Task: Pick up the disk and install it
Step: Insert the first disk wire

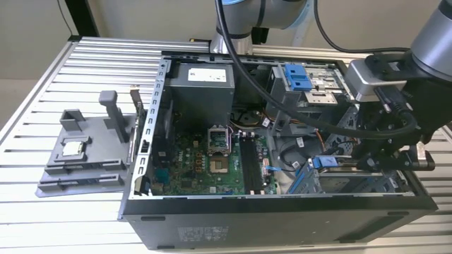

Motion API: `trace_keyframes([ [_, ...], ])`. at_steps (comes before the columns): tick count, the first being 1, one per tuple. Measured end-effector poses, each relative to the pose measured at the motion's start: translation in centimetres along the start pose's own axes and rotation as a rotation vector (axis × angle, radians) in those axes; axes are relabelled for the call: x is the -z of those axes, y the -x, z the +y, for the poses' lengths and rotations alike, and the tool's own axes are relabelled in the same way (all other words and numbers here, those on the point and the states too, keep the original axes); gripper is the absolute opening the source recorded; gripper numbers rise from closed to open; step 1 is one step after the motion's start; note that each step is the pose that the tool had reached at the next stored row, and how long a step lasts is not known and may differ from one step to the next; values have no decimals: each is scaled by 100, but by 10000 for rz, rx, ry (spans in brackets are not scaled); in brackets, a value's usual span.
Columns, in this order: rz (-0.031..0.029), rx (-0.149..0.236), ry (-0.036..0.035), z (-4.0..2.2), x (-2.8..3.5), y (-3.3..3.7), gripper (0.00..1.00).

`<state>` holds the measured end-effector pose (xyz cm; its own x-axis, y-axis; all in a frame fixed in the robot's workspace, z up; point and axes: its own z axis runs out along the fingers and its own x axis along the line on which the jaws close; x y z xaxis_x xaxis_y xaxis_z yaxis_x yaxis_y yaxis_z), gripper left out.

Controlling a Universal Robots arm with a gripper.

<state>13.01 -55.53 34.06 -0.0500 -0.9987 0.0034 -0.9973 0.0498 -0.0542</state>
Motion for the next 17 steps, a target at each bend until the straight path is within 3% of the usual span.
trace_keyframes([
  [3,-116,-93,7,-20,-20,2,100],
  [11,-127,-111,7,-38,-40,2,100],
  [12,-127,-111,7,-38,-41,2,0],
  [17,-129,-110,7,-37,-35,2,0],
])
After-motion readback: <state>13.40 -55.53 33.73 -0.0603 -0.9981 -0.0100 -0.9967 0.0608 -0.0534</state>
